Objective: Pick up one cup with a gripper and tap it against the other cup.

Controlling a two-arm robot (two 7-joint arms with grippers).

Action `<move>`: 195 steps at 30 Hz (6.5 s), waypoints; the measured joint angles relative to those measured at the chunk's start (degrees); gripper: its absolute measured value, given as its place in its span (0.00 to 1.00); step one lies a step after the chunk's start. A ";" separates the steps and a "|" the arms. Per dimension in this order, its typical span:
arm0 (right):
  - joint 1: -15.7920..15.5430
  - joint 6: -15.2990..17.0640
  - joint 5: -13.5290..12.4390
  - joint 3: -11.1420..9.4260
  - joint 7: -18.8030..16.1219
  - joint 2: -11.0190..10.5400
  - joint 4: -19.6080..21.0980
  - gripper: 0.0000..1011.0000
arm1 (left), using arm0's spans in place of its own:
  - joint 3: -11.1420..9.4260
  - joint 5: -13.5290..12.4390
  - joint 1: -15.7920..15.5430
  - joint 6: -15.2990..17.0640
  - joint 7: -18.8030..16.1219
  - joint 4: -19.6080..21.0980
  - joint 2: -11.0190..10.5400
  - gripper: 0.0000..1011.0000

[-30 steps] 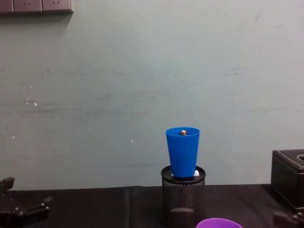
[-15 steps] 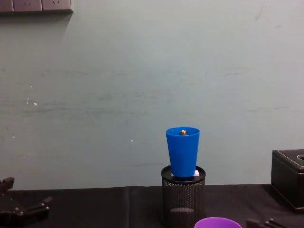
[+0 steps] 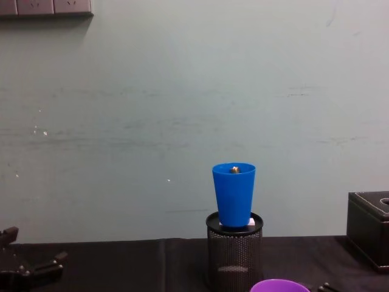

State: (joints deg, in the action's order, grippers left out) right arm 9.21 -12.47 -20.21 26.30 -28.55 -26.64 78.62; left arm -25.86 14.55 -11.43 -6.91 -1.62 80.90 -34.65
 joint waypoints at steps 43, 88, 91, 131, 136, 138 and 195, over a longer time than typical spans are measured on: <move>2.95 5.59 0.46 -2.46 -1.02 0.42 3.20 0.72 | 0.00 0.00 0.00 0.00 0.00 0.00 0.00 0.99; 18.99 16.94 -7.61 1.25 -6.09 1.07 0.26 0.72 | 0.00 0.00 0.00 0.00 0.00 0.00 0.00 0.99; 19.26 17.27 -7.54 1.81 -6.11 0.75 0.78 0.72 | 0.00 0.00 0.00 0.00 0.00 0.00 0.00 0.99; 19.58 17.91 -7.59 2.57 -6.11 0.29 1.17 0.72 | 0.00 0.00 0.00 0.00 0.00 0.00 0.00 0.99; 19.58 17.88 -7.56 2.57 -6.10 0.29 1.17 0.72 | 0.00 0.00 0.00 0.00 0.00 0.00 0.00 0.99; 19.58 17.87 -7.55 2.57 -6.09 0.29 1.17 0.72 | 0.00 0.00 0.00 0.00 0.00 0.00 0.00 0.99; 19.59 17.84 -7.56 2.58 -6.02 0.29 1.17 0.72 | 0.00 0.00 0.00 0.00 0.00 0.00 0.00 0.99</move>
State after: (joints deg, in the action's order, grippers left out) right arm 28.80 5.38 -27.77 28.87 -34.57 -26.35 79.79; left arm -25.86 14.55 -11.43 -6.91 -1.62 80.90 -34.65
